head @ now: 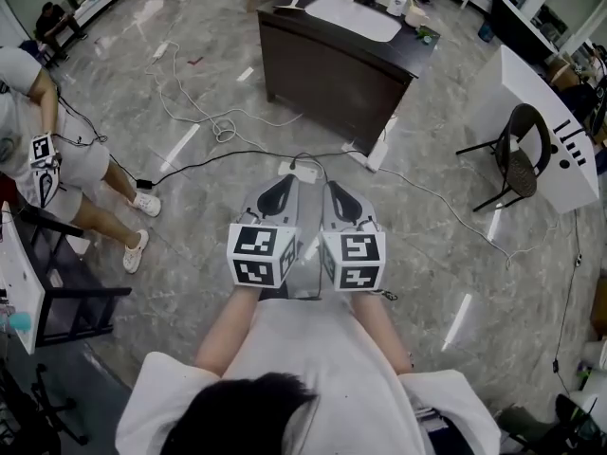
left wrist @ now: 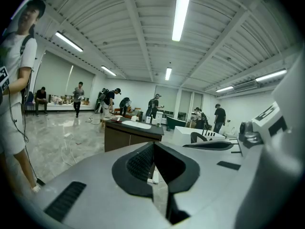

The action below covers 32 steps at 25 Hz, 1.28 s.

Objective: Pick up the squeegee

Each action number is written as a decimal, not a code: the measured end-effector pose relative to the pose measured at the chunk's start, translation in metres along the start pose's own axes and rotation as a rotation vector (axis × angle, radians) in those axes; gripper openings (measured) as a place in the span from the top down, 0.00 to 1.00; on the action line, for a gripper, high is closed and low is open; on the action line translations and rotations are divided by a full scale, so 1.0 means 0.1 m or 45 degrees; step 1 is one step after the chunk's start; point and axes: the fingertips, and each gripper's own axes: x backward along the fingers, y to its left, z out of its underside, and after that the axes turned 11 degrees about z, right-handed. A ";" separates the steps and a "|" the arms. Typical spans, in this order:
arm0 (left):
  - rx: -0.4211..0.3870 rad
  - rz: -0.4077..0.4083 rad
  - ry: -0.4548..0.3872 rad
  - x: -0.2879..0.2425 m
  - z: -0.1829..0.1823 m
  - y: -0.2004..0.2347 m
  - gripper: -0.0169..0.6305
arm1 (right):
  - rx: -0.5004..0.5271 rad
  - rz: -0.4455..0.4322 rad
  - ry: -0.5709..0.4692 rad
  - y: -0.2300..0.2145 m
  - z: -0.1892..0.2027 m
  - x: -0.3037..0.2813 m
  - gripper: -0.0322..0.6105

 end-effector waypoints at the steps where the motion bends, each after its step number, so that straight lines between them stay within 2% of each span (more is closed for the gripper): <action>1: 0.004 0.002 0.000 -0.04 -0.01 0.06 0.93 | 0.001 0.001 0.000 0.01 -0.02 -0.06 0.91; 11: 0.016 -0.012 0.008 -0.44 -0.21 0.68 0.93 | 0.022 -0.012 -0.016 0.08 -0.28 -0.81 0.91; 19: 0.041 -0.007 0.015 -0.88 -0.44 1.35 0.93 | -0.028 -0.005 -0.011 0.11 -0.52 -1.57 0.91; 21: 0.040 0.016 0.024 -1.04 -0.51 1.47 0.93 | -0.031 -0.001 -0.008 0.10 -0.58 -1.78 0.91; 23: 0.054 0.089 0.066 -1.20 -0.53 1.53 0.93 | -0.031 0.017 0.010 0.09 -0.61 -1.94 0.91; 26: 0.093 0.191 0.145 -1.35 -0.50 1.59 0.93 | -0.098 0.078 0.035 0.06 -0.66 -2.06 0.91; 32: 0.072 0.168 0.105 -1.65 -0.85 2.10 0.93 | -0.090 0.123 0.001 0.04 -1.01 -2.63 0.91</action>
